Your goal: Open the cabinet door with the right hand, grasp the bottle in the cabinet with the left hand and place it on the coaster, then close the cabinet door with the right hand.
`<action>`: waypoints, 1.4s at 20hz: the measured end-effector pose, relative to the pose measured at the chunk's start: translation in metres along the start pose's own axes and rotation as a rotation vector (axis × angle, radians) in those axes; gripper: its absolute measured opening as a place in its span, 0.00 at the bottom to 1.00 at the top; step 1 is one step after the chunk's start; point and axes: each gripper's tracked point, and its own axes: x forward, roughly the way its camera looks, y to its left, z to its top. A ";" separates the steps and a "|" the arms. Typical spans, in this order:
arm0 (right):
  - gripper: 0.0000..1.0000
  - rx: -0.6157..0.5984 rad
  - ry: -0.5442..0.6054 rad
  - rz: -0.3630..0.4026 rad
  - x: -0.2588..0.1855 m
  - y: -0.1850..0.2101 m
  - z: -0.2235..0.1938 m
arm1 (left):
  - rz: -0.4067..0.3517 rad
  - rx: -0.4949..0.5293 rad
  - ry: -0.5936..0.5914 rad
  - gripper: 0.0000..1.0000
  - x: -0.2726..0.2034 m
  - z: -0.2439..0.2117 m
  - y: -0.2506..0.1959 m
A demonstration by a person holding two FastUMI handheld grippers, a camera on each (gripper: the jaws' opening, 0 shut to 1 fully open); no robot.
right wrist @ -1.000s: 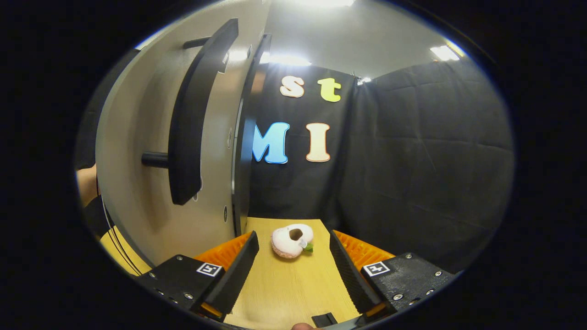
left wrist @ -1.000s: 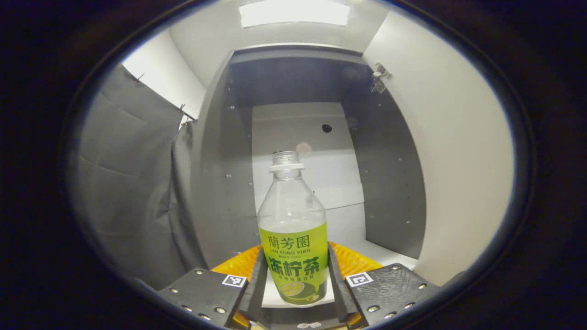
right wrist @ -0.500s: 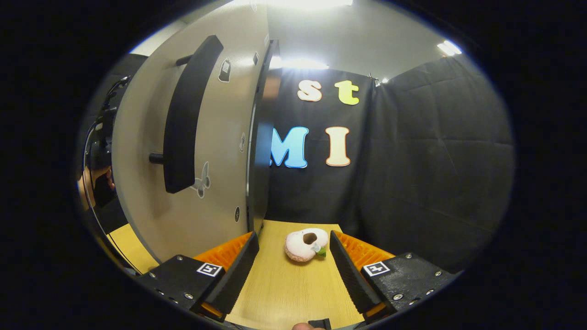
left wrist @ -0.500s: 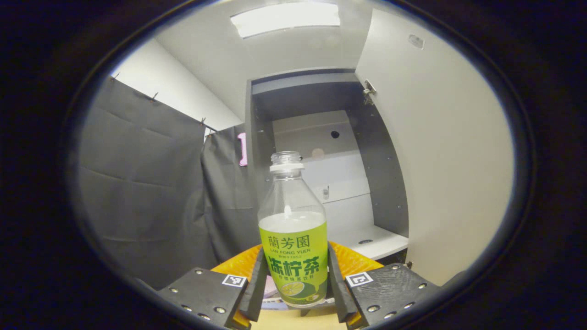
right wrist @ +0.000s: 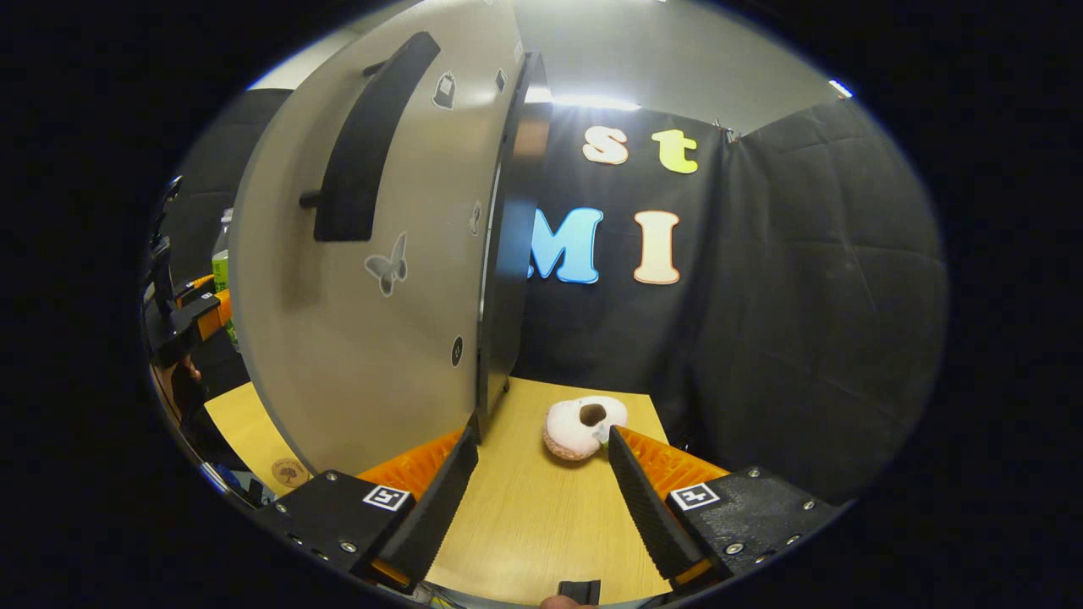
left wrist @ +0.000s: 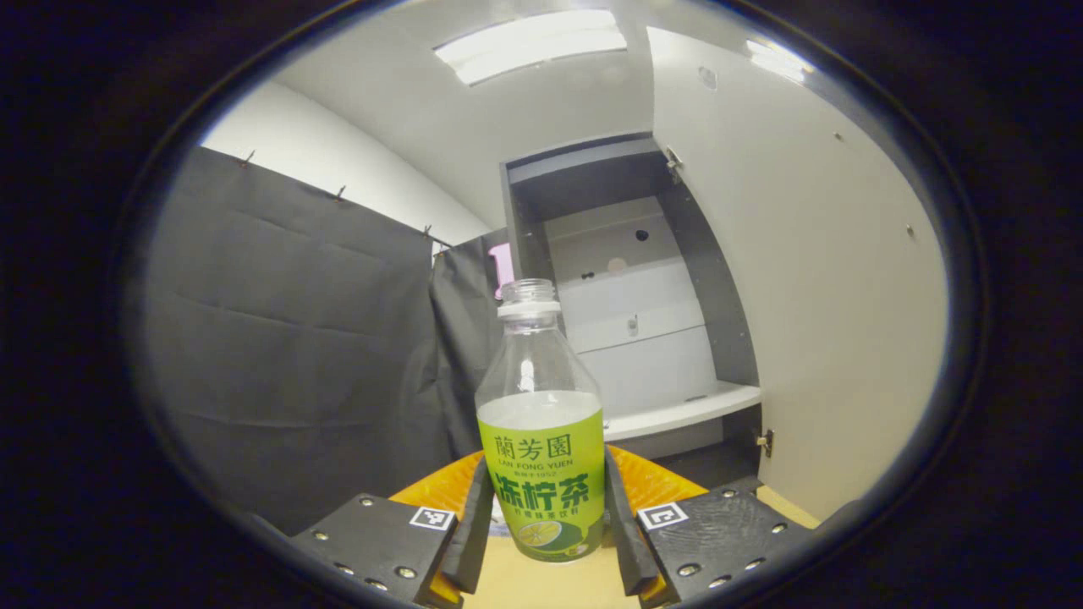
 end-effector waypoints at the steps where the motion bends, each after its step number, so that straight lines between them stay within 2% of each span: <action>1: 0.96 0.011 0.016 0.006 -0.001 0.000 -0.006 | 0.012 -0.001 0.015 0.63 -0.001 0.001 0.003; 3: 0.95 0.020 0.028 0.002 -0.003 -0.002 -0.015 | 0.023 -0.014 0.031 0.63 -0.002 0.002 0.004; 4: 0.96 0.021 0.021 -0.013 -0.003 -0.005 -0.017 | 0.034 -0.011 0.034 0.67 0.000 0.001 0.006; 9: 0.96 0.035 0.011 -0.055 0.013 -0.002 -0.031 | 0.024 0.034 0.065 0.67 0.005 -0.011 0.004; 10: 0.96 0.036 0.016 -0.055 0.019 0.000 -0.036 | 0.021 0.033 0.071 0.63 0.006 -0.013 0.004; 13: 0.96 0.028 0.004 -0.077 0.038 -0.005 -0.053 | 0.031 0.020 0.080 0.64 0.008 -0.015 0.007; 14: 0.96 0.024 0.015 -0.090 0.044 -0.008 -0.062 | 0.041 0.020 0.099 0.67 0.008 -0.016 0.010; 15: 0.96 0.012 0.032 -0.101 0.049 -0.013 -0.071 | 0.049 0.014 0.106 0.63 0.009 -0.012 0.009; 16: 0.96 -0.001 0.045 -0.104 0.053 -0.015 -0.079 | 0.055 0.005 0.102 0.68 0.011 -0.005 0.009; 17: 0.96 -0.012 0.055 -0.100 0.055 -0.014 -0.083 | 0.062 -0.004 0.096 0.64 0.008 -0.005 0.010; 18: 0.96 -0.027 0.065 -0.093 0.056 -0.013 -0.087 | 0.071 -0.010 0.102 0.63 0.007 -0.006 0.012; 19: 0.96 -0.041 0.075 -0.084 0.056 -0.012 -0.090 | 0.079 -0.019 0.108 0.63 0.007 -0.010 0.011; 20: 0.96 -0.047 0.078 -0.077 0.056 -0.011 -0.092 | 0.082 -0.028 0.122 0.67 0.008 -0.009 0.011; 21: 0.96 -0.056 0.078 -0.072 0.054 -0.011 -0.093 | 0.090 -0.036 0.127 0.63 0.008 -0.005 0.013; 24: 0.96 -0.064 0.088 -0.068 0.055 -0.010 -0.099 | 0.095 -0.040 0.118 0.63 0.006 -0.009 0.013; 25: 0.96 -0.060 0.093 -0.066 0.055 -0.009 -0.102 | 0.093 -0.044 0.115 0.59 0.008 -0.009 0.012; 26: 0.96 -0.056 0.099 -0.063 0.055 -0.008 -0.104 | 0.092 -0.044 0.118 0.68 0.008 -0.010 0.012; 27: 0.96 -0.057 0.100 -0.061 0.055 -0.006 -0.105 | 0.092 -0.046 0.120 0.64 0.007 -0.008 0.012; 28: 0.96 -0.060 0.101 -0.057 0.054 -0.004 -0.105 | 0.090 -0.050 0.125 0.66 0.008 -0.009 0.012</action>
